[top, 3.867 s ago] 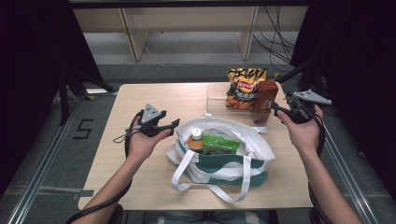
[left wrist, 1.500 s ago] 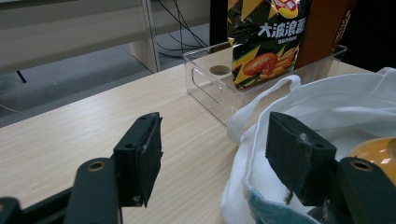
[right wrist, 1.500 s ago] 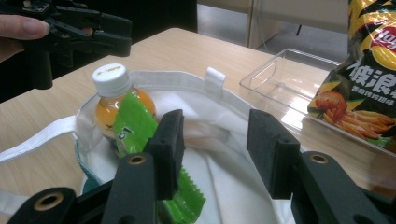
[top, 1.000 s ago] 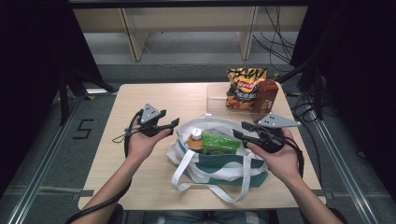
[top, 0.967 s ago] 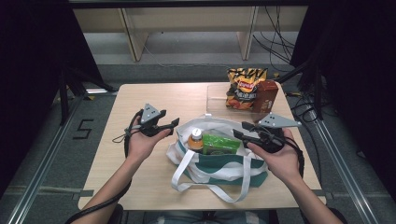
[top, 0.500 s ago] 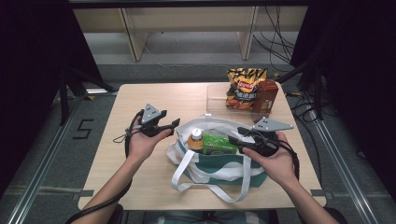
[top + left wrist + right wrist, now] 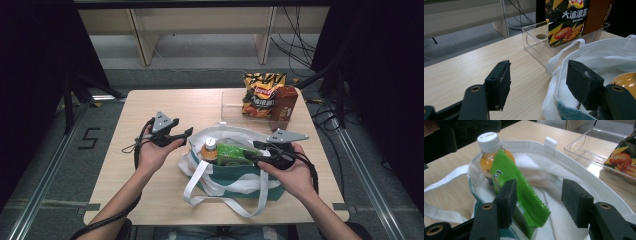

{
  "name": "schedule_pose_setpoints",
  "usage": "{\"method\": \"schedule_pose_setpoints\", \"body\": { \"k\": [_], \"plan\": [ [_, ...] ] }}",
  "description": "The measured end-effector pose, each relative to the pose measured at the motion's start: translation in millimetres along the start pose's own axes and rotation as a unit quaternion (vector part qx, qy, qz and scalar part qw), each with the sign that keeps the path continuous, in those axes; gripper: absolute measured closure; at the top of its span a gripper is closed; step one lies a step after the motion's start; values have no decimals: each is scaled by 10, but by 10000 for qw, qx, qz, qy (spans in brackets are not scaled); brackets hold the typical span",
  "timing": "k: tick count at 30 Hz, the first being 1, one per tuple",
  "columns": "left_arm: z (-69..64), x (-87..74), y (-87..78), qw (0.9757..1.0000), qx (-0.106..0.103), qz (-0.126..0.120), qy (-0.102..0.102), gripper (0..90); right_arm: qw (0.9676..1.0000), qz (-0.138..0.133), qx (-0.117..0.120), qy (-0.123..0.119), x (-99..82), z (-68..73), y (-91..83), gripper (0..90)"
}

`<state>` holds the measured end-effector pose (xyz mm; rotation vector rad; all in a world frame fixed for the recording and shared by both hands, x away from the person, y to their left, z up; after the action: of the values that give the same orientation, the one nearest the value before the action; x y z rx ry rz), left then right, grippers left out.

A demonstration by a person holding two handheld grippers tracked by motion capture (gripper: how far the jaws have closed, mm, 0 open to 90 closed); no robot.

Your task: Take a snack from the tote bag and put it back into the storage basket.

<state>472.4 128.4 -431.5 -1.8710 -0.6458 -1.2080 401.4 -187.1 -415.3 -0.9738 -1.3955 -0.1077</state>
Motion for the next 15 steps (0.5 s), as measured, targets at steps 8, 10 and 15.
{"method": "schedule_pose_setpoints", "body": {
  "k": [8,10,15],
  "plan": [
    [7,12,-9,10000,19,-24,-11,357,9998,169,126,60,-51,24,68,472],
    [7,15,-8,10000,-5,-41,-12,357,9997,173,154,51,-52,32,77,482],
    [6,16,-10,10000,11,-33,-16,357,9997,170,158,20,-62,67,109,528]
  ]
}}
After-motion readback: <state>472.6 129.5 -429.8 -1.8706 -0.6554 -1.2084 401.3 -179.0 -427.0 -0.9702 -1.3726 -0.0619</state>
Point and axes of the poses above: each handheld gripper's, and its own axes: y roughly forward along the jaws, x roughly out of its top, z roughly to its left, the point moved 3 cm from there along y, roughly forward along the jaws, and after that the axes turned 14 degrees about -y, right-handed, at the moved point
